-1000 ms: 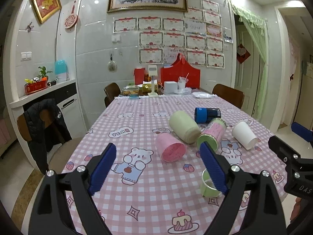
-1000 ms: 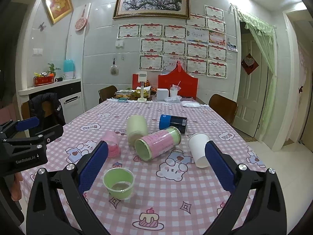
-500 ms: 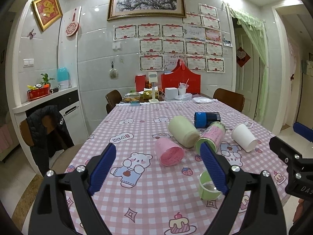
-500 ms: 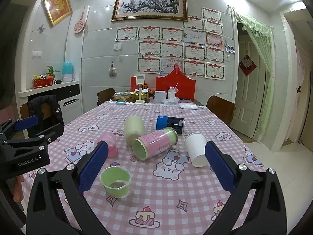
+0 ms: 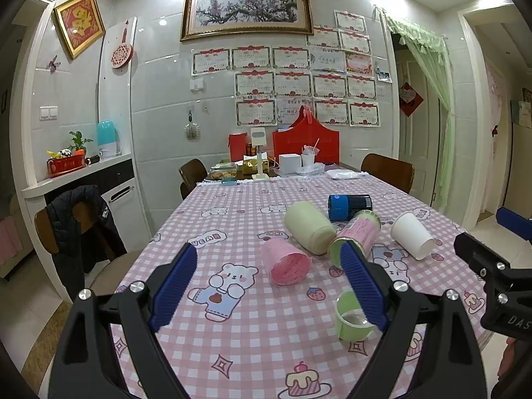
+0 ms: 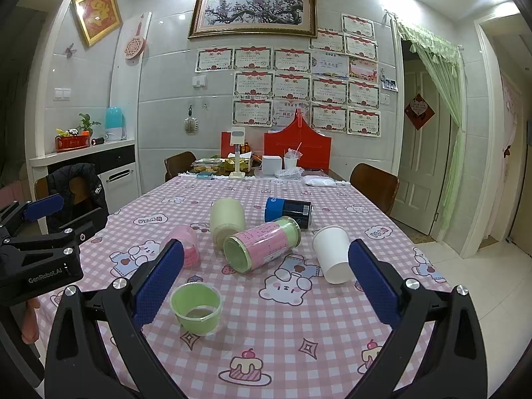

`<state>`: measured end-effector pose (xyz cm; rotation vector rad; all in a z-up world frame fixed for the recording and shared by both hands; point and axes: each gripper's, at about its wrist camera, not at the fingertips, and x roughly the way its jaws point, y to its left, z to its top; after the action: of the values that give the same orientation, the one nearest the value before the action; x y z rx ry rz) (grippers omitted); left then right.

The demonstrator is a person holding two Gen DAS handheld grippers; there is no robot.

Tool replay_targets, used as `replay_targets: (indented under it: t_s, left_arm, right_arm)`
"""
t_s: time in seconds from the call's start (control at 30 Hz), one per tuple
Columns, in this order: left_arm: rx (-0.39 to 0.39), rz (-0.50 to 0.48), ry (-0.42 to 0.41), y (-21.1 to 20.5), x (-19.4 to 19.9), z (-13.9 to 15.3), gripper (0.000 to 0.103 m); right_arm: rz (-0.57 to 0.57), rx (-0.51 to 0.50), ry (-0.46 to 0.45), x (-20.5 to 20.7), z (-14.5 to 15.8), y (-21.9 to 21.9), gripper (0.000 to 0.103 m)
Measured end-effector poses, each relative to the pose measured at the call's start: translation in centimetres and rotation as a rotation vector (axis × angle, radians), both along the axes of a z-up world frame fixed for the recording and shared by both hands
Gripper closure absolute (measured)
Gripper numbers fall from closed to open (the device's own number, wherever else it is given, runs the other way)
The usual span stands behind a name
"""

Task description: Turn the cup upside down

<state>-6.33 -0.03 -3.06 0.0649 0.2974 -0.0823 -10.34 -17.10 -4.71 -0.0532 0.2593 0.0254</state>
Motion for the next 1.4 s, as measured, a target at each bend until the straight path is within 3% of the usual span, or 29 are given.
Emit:
replay_targets:
  t_s: [1.4]
  left_arm:
    - [-0.004,0.004,-0.006,0.42,0.1,0.19,0.016]
  right_arm:
    - [-0.001,-0.001,-0.002,-0.07,0.54,0.03,0.008]
